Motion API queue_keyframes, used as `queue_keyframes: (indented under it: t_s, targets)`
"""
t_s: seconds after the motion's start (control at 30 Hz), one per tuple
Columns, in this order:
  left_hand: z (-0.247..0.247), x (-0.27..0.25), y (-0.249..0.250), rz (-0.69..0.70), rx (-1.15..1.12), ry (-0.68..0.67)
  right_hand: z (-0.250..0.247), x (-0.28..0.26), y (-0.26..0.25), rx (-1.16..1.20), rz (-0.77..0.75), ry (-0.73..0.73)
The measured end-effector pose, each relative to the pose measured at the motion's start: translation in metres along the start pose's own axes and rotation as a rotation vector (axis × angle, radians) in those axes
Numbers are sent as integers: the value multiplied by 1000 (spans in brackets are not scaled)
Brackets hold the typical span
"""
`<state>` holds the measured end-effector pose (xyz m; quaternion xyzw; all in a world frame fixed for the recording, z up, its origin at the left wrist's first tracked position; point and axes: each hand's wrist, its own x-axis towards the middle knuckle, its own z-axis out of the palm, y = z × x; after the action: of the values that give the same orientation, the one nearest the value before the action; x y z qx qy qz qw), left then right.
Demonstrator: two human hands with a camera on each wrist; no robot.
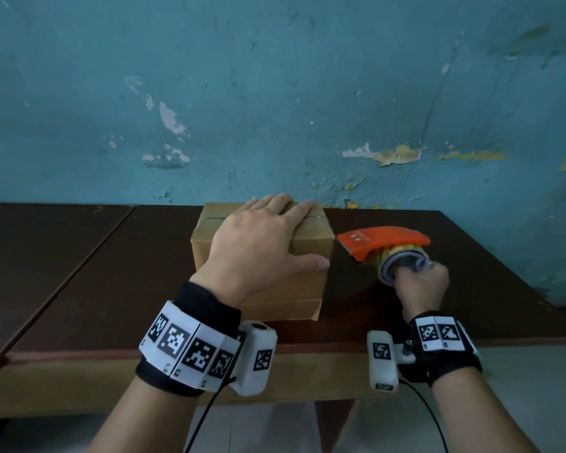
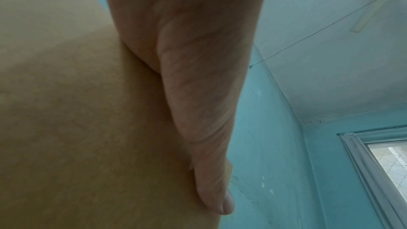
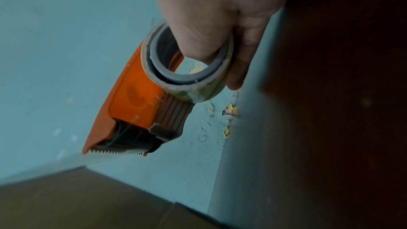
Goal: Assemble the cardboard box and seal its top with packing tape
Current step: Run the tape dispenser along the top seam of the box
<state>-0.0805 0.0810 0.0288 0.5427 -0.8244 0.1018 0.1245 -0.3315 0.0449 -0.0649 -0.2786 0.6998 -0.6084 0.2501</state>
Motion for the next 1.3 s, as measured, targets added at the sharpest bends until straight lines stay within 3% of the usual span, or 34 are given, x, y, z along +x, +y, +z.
queue_keyframes:
  t_s: [0.57,0.7,0.9,1.0,1.07,1.13,1.3]
  targets:
    - [1,-1,2,11,16,7,-6,-18,-48,-433,-476,-54]
    - [1,-1,2,9,22,8,-12,-19,-59,-388,-375,-214]
    - [2,1,3,1,28,11,-17,-25,-70,214,-88,-532]
    - [3,1,3,-3,27,15,-16,-26,-74,352,-42,-607]
    - [3,0,3,-2,27,19,-7,-30,-74,326,-83,-505]
    - [3,0,3,-1,26,22,3,-38,-73,242,-229,-348]
    - [6,1,3,1,32,35,17,-48,-73,92,-588,-113]
